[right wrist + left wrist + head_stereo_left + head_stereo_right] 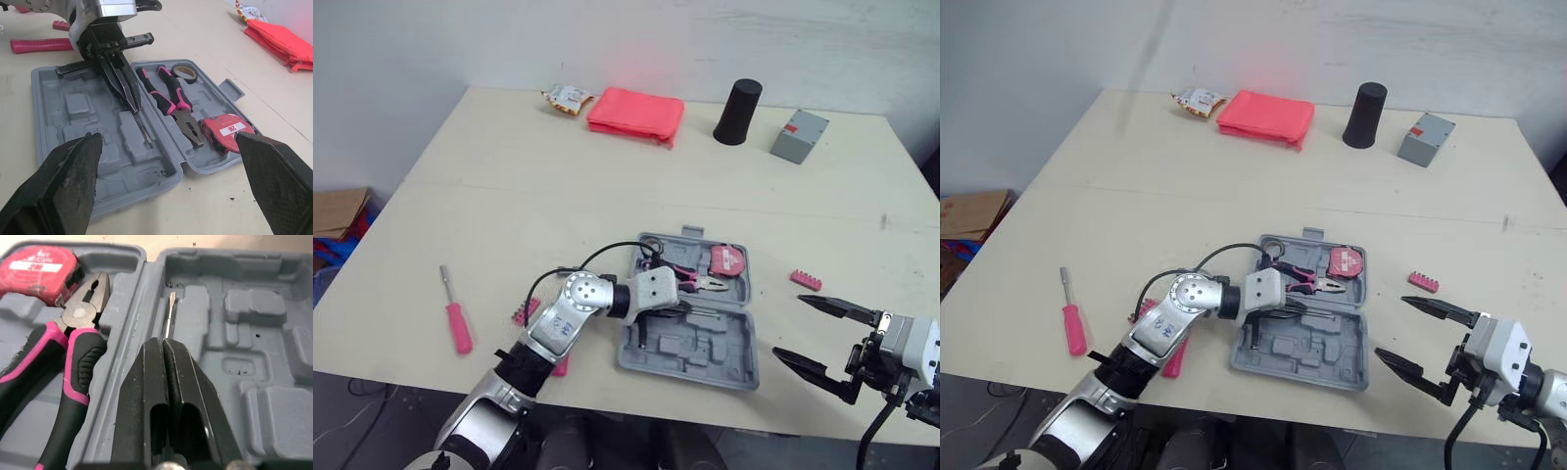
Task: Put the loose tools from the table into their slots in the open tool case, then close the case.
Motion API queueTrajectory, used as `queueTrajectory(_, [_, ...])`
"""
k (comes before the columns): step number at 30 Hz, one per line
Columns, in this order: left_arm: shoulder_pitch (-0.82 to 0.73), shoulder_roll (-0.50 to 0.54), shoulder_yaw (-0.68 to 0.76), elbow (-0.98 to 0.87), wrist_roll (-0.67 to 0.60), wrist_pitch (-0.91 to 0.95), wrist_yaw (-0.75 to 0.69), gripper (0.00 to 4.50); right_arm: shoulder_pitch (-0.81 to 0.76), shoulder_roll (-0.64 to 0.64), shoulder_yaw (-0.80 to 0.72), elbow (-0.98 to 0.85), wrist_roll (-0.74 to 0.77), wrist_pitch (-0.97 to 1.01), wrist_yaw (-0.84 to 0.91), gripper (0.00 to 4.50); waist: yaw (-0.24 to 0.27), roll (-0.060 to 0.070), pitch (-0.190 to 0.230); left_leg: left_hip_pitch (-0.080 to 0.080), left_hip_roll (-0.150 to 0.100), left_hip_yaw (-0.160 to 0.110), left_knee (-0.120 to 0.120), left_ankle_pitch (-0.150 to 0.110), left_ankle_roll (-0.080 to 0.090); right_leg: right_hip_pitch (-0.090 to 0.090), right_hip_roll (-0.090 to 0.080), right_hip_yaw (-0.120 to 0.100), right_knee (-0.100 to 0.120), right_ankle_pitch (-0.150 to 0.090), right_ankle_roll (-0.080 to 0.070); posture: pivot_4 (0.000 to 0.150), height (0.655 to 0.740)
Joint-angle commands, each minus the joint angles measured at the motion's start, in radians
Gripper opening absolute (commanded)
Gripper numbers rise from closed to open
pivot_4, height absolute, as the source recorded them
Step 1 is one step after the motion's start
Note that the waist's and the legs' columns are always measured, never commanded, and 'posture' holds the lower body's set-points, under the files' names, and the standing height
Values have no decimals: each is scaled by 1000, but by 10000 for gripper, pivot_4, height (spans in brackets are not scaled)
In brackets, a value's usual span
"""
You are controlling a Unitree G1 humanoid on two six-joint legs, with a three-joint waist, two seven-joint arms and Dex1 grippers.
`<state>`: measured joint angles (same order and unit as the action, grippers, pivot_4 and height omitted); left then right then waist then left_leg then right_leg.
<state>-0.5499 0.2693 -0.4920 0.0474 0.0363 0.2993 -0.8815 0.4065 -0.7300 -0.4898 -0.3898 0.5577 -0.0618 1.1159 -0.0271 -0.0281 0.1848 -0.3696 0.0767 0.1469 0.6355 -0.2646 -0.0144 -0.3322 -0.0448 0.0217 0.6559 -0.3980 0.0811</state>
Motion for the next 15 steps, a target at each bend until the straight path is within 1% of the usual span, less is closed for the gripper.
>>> queueTrajectory(1, [25,40,-113,59,104,171,-13,228,-7,2,-20,-8,3,-13,-6,45000,0,0,-4,2,0,0,-1,-1,0,3,0,0,-2,0,0,1500,7400])
queueTrajectory(2, [20,44,-128,58,113,204,-16,228,-9,1,-17,-9,3,-12,-7,45000,0,0,-5,4,0,-1,-3,-5,4,7,0,-1,-3,0,0,1500,7400])
queueTrajectory(5, [4,54,-165,76,148,238,-5,228,-18,-1,-12,-9,1,-9,-10,45000,0,-2,-21,4,1,-1,-5,-8,6,11,0,-1,-8,0,-1,1500,7400])
queueTrajectory(7, [3,29,-143,84,121,281,13,228,-21,-2,-11,-8,0,-8,-10,45000,0,-2,-25,5,1,-1,-5,-9,6,13,0,-2,-10,0,-1,1500,7400])
queueTrajectory(8, [3,24,-137,85,112,265,13,228,-22,-3,-11,-7,1,-7,-10,45000,0,-2,-29,5,1,-1,-5,-9,6,13,0,-2,-10,0,-1,1500,7400])
queueTrajectory(9, [5,16,-121,77,92,203,12,228,-22,-2,-12,-7,0,-7,-11,45000,0,-3,-30,5,1,-1,-5,-9,7,14,-1,-2,-11,0,-1,1500,7400])
queueTrajectory(10, [11,3,-94,60,60,115,8,228,-23,-2,-14,-5,1,-8,-10,45000,0,-3,-29,12,1,-1,-6,-10,8,19,-1,-2,-13,0,-2,1500,7400])
queueTrajectory(11, [16,-10,-67,42,30,42,5,228,-23,-2,-17,-3,1,-9,-9,45000,0,-2,-29,13,1,-1,-7,-12,7,23,-2,-2,-14,-1,-3,1500,7400])
queueTrajectory(12, [22,-24,-37,23,-3,-14,0,228,-21,-2,-21,-1,2,-11,-7,45000,0,1,-30,16,2,-1,-8,-16,5,27,-2,-2,-19,-2,-6,1500,7400])
queueTrajectory(14, [36,-39,43,-18,-74,-190,-18,228,-14,-3,-40,6,9,-15,-1,45000,1,6,-26,16,2,-1,-8,-16,6,26,-3,-3,-20,-2,-6,1500,7400])
queueTrajectory(15, [42,-40,75,-31,-106,-249,-30,228,-11,-4,-47,9,12,-17,3,45000,2,7,-25,15,2,-1,-7,-15,9,22,-3,-4,-20,-1,-4,1500,7400])
